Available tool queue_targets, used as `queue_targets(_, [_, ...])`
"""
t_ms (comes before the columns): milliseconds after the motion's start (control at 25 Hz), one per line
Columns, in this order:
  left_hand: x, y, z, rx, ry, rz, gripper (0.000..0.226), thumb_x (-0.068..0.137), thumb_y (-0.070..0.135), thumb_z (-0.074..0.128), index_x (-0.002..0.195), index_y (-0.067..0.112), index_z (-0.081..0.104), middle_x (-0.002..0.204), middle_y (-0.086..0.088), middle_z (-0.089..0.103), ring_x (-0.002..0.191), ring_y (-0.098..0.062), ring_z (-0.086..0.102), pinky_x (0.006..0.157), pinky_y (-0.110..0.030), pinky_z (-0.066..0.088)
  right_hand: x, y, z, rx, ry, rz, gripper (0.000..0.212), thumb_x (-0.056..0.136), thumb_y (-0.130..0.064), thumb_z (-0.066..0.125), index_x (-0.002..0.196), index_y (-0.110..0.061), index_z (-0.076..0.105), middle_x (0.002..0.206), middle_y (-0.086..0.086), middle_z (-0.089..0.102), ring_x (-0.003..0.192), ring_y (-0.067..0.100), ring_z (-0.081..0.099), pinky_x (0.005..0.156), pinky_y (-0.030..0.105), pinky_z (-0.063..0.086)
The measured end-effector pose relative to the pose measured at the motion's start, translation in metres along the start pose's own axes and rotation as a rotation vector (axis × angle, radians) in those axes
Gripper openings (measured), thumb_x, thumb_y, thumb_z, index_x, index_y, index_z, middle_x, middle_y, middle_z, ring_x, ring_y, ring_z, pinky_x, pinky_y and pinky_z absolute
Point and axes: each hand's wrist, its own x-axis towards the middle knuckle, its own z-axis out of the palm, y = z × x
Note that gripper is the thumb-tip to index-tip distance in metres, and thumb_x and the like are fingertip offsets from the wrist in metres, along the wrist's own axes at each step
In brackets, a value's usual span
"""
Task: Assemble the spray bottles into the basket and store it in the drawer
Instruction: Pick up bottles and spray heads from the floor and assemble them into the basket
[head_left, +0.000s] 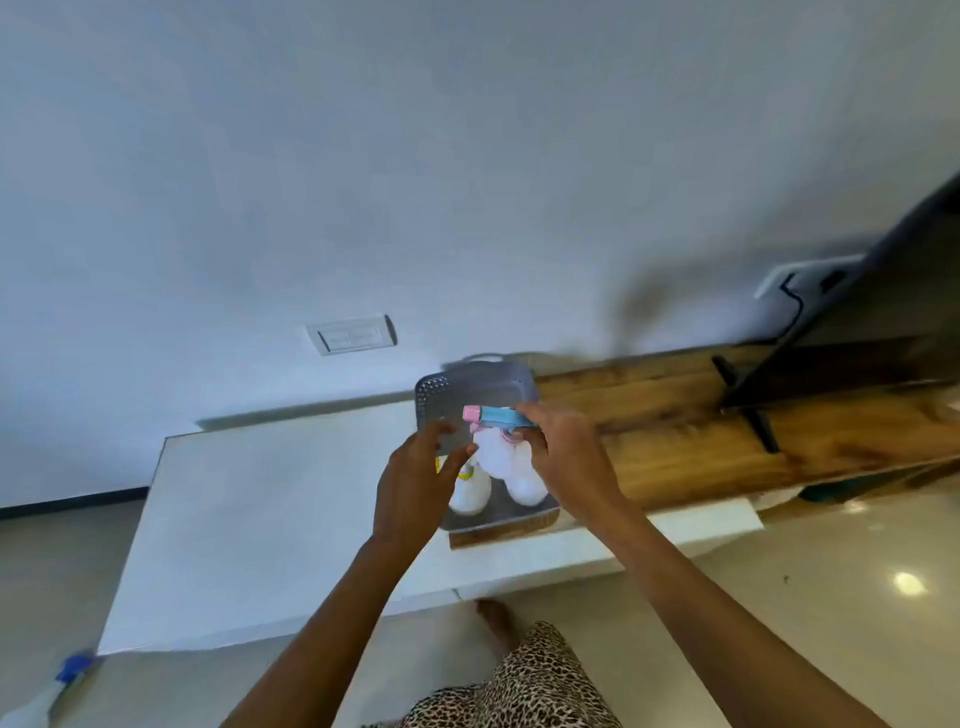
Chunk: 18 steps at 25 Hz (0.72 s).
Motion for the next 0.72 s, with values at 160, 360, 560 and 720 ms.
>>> queue_targets(160, [0.035, -0.037, -0.007, 0.213, -0.063, -0.034, 0.044, 0.088, 0.037, 0.051, 0.125, 0.014, 0.046, 0.143, -0.005, 0.045, 0.131, -0.024, 0.041, 0.104, -0.037, 0.038, 0.061, 0.014, 0.033, 0.065, -0.024, 0.03, 0.029, 0.087, -0.004, 0.053, 0.115, -0.005, 0.062, 0.109, 0.02, 0.067, 0.099, 0.034, 0.06, 0.085, 0.037, 0.047])
queue_targets(360, [0.072, -0.076, -0.002, 0.365, -0.144, -0.118, 0.043, 0.089, 0.032, 0.052, 0.125, 0.01, 0.046, 0.154, -0.011, 0.023, 0.143, -0.029, 0.019, 0.116, -0.043, 0.016, 0.119, 0.046, 0.094, 0.028, -0.19, 0.097, 0.026, 0.088, -0.008, 0.054, 0.113, -0.006, 0.062, 0.103, 0.019, 0.069, 0.093, 0.034, 0.062, 0.076, 0.037, 0.047])
queue_targets(560, [0.099, -0.1, 0.007, 0.364, -0.151, -0.214, 0.04, 0.09, 0.029, 0.051, 0.125, 0.01, 0.044, 0.155, -0.011, 0.018, 0.144, -0.029, 0.012, 0.116, -0.044, 0.014, 0.15, 0.08, 0.147, -0.069, -0.38, 0.118, 0.027, 0.088, -0.005, 0.052, 0.114, -0.006, 0.062, 0.104, 0.02, 0.069, 0.095, 0.037, 0.062, 0.077, 0.04, 0.048])
queue_targets(720, [0.106, -0.111, 0.008, 0.344, -0.154, -0.28, 0.039, 0.09, 0.027, 0.051, 0.125, 0.01, 0.044, 0.155, -0.011, 0.016, 0.145, -0.028, 0.01, 0.117, -0.044, 0.012, 0.16, 0.098, 0.168, -0.064, -0.438, 0.135, 0.026, 0.086, -0.003, 0.054, 0.11, -0.004, 0.064, 0.103, 0.02, 0.069, 0.094, 0.038, 0.062, 0.077, 0.041, 0.049])
